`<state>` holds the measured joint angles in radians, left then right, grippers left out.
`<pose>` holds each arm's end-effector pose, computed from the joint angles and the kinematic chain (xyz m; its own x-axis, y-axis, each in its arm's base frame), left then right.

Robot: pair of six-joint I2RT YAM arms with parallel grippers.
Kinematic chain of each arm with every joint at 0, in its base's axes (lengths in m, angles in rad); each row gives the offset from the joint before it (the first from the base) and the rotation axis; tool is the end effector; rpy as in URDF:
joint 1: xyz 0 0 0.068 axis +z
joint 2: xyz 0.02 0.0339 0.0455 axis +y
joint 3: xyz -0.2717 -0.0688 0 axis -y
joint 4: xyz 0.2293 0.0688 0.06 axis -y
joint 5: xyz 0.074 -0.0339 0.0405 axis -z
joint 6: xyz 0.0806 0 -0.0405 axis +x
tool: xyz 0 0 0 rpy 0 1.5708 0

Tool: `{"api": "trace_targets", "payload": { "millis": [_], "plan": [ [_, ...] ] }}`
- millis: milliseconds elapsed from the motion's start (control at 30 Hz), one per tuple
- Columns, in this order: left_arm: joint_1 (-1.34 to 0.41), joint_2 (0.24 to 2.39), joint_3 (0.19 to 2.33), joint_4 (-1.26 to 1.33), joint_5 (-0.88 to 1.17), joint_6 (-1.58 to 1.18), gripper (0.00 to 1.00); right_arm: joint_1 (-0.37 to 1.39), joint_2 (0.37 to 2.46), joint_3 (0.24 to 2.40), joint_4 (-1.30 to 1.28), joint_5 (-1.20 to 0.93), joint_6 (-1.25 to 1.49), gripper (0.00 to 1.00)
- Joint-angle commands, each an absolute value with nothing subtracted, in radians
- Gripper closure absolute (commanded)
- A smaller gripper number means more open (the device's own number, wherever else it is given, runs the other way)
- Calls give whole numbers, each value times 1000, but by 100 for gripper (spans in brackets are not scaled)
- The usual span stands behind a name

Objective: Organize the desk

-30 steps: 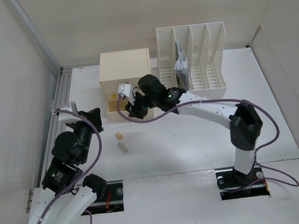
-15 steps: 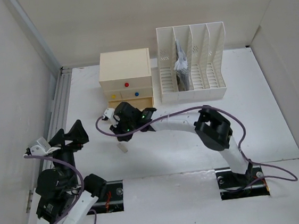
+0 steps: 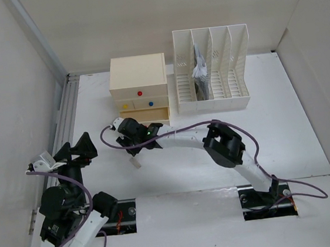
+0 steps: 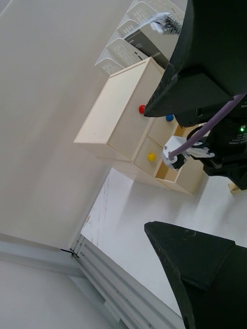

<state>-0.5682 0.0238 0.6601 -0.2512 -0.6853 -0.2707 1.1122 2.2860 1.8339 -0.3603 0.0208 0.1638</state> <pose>0.0473 0.0303 0.3557 0.3259 -0.4537 -0.8294 0.0097 0.8789 -0.4769 0.2392 0.4807 0.1602 -0.4622 -0.5680 -0.6810 -0.8258 0.5555 0.0973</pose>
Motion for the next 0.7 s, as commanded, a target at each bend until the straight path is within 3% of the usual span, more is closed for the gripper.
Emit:
{"api": "trace_targets", "payload": {
  "millis": [0, 367, 667],
  "plan": [
    [-568, 14, 653, -213, -687, -264, 21, 1114, 2279, 1893, -353, 91, 161, 63],
    [-568, 14, 653, -213, -678, -264, 21, 1123, 2330, 1913, -365, 137, 152, 51],
    [-568, 5, 653, -213, -678, -264, 21, 1123, 2350, 1913, -374, 155, 152, 53]
  ]
}}
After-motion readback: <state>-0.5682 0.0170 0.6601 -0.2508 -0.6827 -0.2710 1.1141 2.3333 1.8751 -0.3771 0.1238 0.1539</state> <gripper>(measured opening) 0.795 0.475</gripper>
